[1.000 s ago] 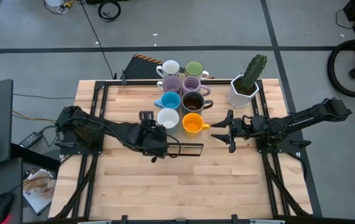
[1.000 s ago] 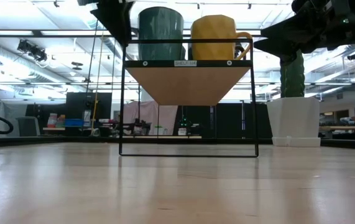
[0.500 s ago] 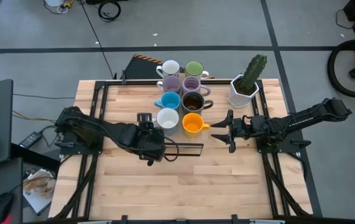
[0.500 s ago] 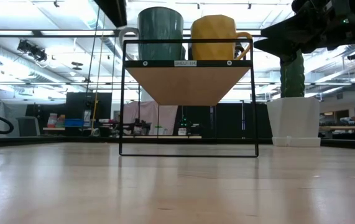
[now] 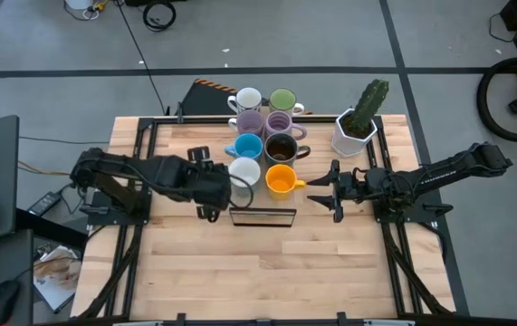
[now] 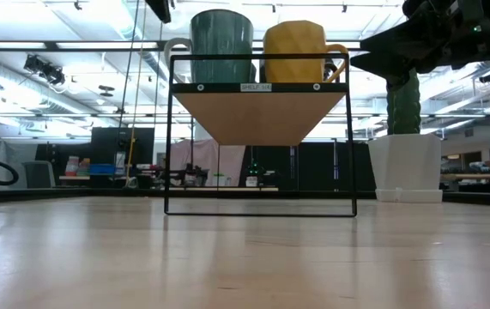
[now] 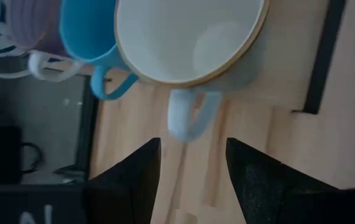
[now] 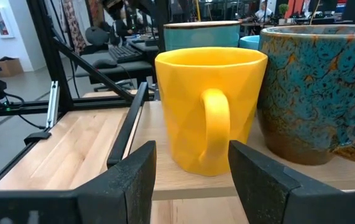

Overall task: Place coffee mugs
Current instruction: Adjust the light green mug on the shelf

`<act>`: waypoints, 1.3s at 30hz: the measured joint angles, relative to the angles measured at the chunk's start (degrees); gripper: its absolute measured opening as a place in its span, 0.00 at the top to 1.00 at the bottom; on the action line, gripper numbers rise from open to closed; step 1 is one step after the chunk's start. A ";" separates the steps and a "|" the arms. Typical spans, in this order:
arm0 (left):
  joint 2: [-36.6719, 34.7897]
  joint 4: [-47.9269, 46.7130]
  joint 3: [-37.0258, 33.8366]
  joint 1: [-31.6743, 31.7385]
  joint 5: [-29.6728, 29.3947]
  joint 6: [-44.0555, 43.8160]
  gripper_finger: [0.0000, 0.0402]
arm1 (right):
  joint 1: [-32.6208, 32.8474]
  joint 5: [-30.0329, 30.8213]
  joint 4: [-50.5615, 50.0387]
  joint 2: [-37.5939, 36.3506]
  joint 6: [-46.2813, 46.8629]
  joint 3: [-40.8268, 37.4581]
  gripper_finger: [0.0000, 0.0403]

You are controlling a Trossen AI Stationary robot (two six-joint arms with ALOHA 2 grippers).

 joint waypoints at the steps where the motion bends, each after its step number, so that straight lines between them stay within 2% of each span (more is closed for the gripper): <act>1: -0.23 0.77 0.00 0.79 1.05 0.68 0.53 | 0.01 0.00 0.08 0.00 -0.03 0.00 0.49; 4: -0.45 4.01 0.00 3.33 4.07 3.67 0.53 | 0.02 0.00 0.35 0.00 -0.06 0.00 0.49; 10: -0.18 8.06 -0.02 8.89 14.21 8.82 0.53 | 0.00 -0.71 0.36 0.00 0.02 0.00 0.49; 21: 0.14 8.26 -0.04 12.06 19.45 12.42 0.53 | 0.02 -0.90 0.33 0.00 0.03 0.00 0.49; 39: 2.09 6.80 -0.05 13.61 20.82 10.16 0.57 | 0.01 -0.94 0.34 -0.01 0.28 0.00 0.49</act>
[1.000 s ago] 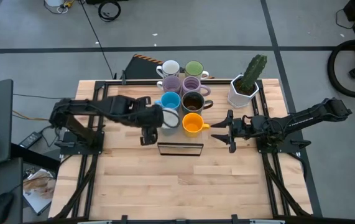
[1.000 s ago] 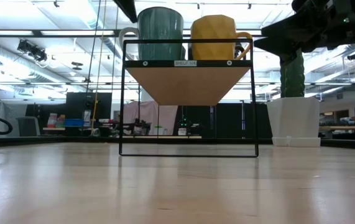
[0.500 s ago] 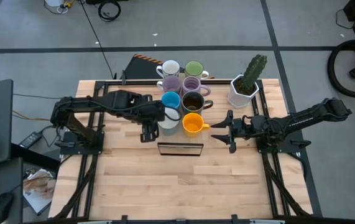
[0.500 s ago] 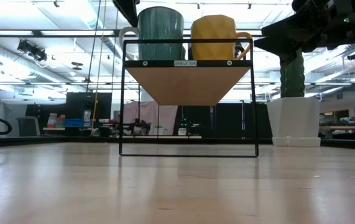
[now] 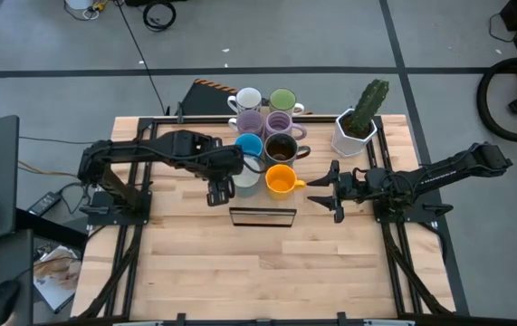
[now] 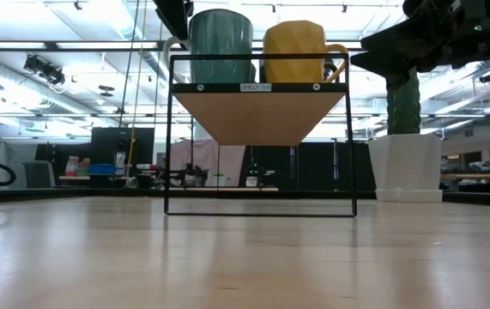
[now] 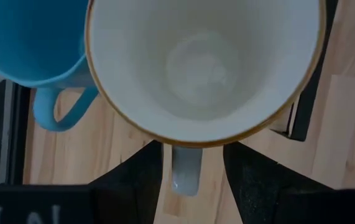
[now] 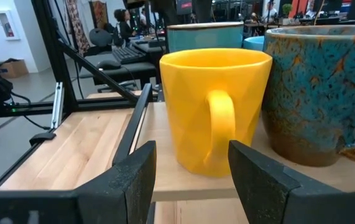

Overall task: Place coffee mugs
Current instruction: Adjust the light green mug on the shelf

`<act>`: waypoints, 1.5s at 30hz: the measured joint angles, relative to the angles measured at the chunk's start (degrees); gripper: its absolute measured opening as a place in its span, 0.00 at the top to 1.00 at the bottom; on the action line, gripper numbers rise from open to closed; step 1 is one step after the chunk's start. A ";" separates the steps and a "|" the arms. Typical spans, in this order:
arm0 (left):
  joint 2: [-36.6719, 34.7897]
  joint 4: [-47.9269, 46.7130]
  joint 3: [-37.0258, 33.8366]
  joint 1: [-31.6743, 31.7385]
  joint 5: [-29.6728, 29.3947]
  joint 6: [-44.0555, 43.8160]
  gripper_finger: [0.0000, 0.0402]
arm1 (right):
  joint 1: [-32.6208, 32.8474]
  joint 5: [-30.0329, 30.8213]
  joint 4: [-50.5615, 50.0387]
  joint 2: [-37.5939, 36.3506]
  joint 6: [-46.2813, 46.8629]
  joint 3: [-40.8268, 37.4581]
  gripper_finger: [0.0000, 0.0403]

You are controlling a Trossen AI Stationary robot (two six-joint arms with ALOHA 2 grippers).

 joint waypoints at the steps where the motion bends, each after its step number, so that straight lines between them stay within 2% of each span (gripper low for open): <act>1: -0.01 0.10 0.03 0.10 0.02 0.01 0.57 | 0.02 0.00 0.03 -0.01 0.00 0.00 0.49; 7: 0.04 0.10 0.02 0.07 0.02 0.26 0.59 | 0.06 0.00 0.05 0.03 0.00 0.02 0.49; 15: 0.04 -0.05 0.03 0.07 0.02 0.29 0.71 | 0.06 0.00 0.08 0.03 0.00 0.02 0.49; 22: 0.04 -0.05 0.03 -0.02 0.02 1.69 0.77 | 0.06 0.00 0.06 0.03 0.00 0.02 0.49; 36: 0.05 1.86 0.03 -0.10 0.02 9.04 0.78 | 0.06 0.00 0.06 0.03 0.00 0.02 0.49; 45: 0.04 3.57 0.03 -0.69 1.02 9.95 0.78 | 0.06 0.00 0.06 0.03 0.00 0.02 0.49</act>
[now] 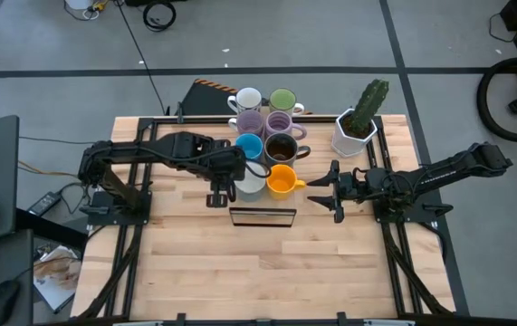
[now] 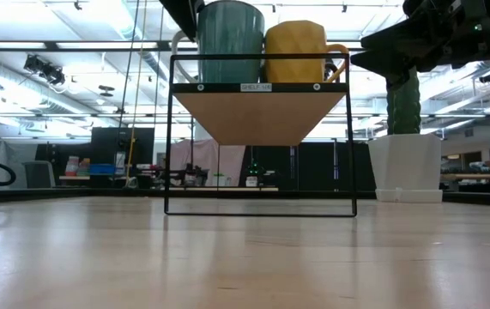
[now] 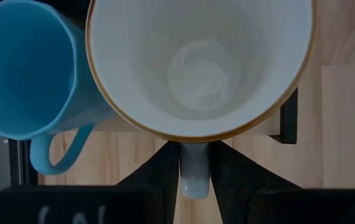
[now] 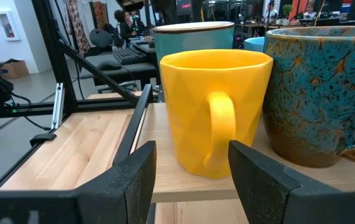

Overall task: Place coffee mugs
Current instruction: Adjust the light green mug on the shelf

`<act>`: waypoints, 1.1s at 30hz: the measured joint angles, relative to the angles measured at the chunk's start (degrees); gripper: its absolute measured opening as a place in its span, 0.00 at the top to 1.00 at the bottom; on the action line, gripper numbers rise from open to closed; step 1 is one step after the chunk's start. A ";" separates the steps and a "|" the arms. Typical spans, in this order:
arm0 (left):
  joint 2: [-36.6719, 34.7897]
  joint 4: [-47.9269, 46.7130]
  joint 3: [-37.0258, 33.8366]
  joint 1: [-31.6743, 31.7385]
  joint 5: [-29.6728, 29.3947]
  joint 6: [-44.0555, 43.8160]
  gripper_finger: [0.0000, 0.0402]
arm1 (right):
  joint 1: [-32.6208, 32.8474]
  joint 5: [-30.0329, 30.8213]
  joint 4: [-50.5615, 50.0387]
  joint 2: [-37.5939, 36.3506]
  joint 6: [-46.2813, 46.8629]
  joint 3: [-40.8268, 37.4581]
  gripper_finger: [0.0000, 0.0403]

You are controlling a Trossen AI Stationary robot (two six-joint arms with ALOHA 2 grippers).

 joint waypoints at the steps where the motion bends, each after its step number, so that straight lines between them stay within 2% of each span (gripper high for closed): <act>1: 0.00 -0.02 -0.02 -0.02 0.00 0.00 0.78 | 0.00 0.00 0.00 0.00 0.00 0.00 0.49; 10: 0.00 -0.11 -0.02 -0.02 -0.19 1.63 0.75 | 0.00 0.00 0.00 0.00 0.02 0.00 0.49; 20: -0.18 -0.07 -0.01 -0.37 -1.27 2.36 0.56 | 0.02 -0.10 -0.04 0.00 0.02 0.00 0.49; 24: -1.49 0.19 0.02 -0.37 -1.35 1.25 0.50 | 0.59 -2.64 0.11 -0.41 -0.24 0.00 0.49; 33: -7.13 5.25 -0.02 -0.74 -0.07 -0.74 0.49 | 1.38 -0.02 -1.47 -6.38 -0.75 -2.16 0.49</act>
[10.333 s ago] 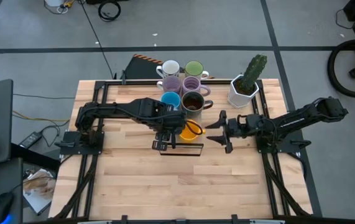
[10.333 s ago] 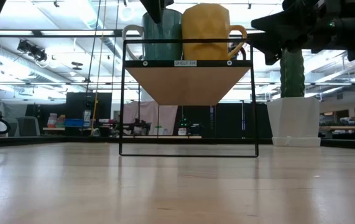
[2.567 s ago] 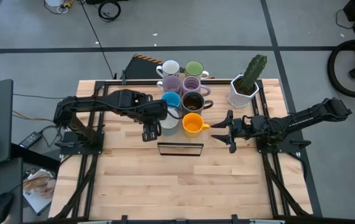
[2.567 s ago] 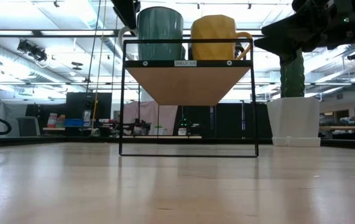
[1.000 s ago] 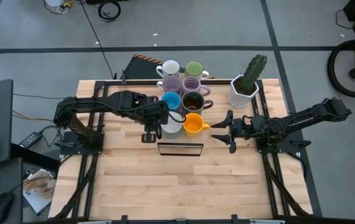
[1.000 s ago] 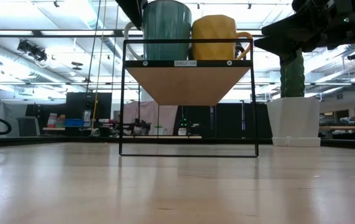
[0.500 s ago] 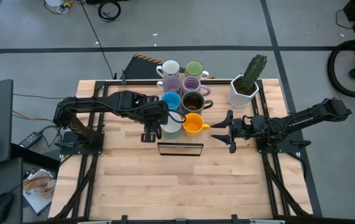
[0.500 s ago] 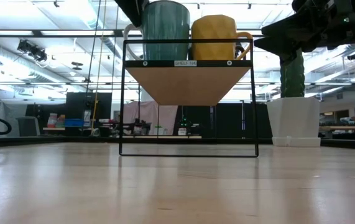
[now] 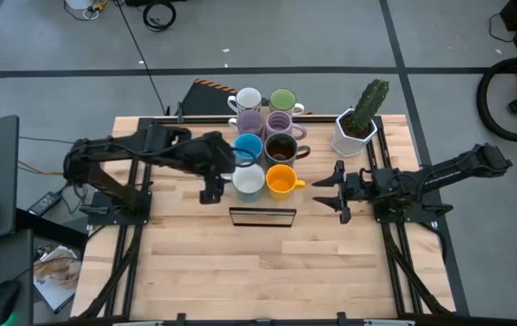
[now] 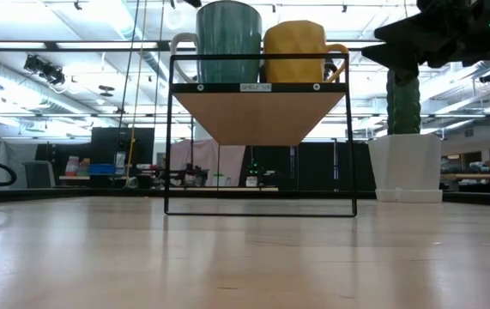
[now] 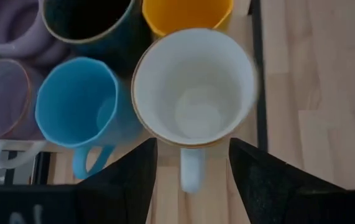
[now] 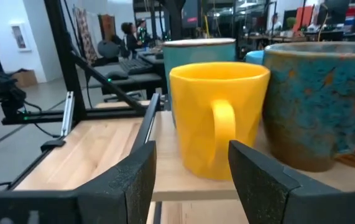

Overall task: Place coffee mugs
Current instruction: Adjust the light green mug on the shelf, then return to Home Position

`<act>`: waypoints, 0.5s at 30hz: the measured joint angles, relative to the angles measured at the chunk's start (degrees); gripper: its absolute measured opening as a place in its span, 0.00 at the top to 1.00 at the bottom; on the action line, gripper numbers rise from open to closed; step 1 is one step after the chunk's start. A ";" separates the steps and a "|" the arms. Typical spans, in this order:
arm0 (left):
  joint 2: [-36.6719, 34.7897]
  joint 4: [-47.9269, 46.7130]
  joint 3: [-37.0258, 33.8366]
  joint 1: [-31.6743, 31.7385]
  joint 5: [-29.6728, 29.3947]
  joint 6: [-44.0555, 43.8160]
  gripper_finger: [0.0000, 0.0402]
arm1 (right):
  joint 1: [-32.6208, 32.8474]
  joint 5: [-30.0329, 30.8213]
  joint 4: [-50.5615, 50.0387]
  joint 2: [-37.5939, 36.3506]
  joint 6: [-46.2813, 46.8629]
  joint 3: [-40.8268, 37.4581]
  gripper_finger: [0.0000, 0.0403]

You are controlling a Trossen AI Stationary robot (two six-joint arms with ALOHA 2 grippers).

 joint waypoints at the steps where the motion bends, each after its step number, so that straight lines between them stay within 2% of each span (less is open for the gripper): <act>1: -0.27 0.18 0.00 -0.22 -0.35 -0.24 0.49 | 0.00 0.05 0.10 -0.72 -0.01 -0.28 0.49; 8: -1.83 1.99 -0.04 -2.08 -1.45 -1.53 0.49 | 0.03 0.11 -0.19 -7.26 -0.03 -2.80 0.49; 15: -2.02 2.68 -0.04 -3.68 -1.72 -1.75 0.49 | 0.05 -0.36 -9.01 -14.74 0.05 -3.11 0.49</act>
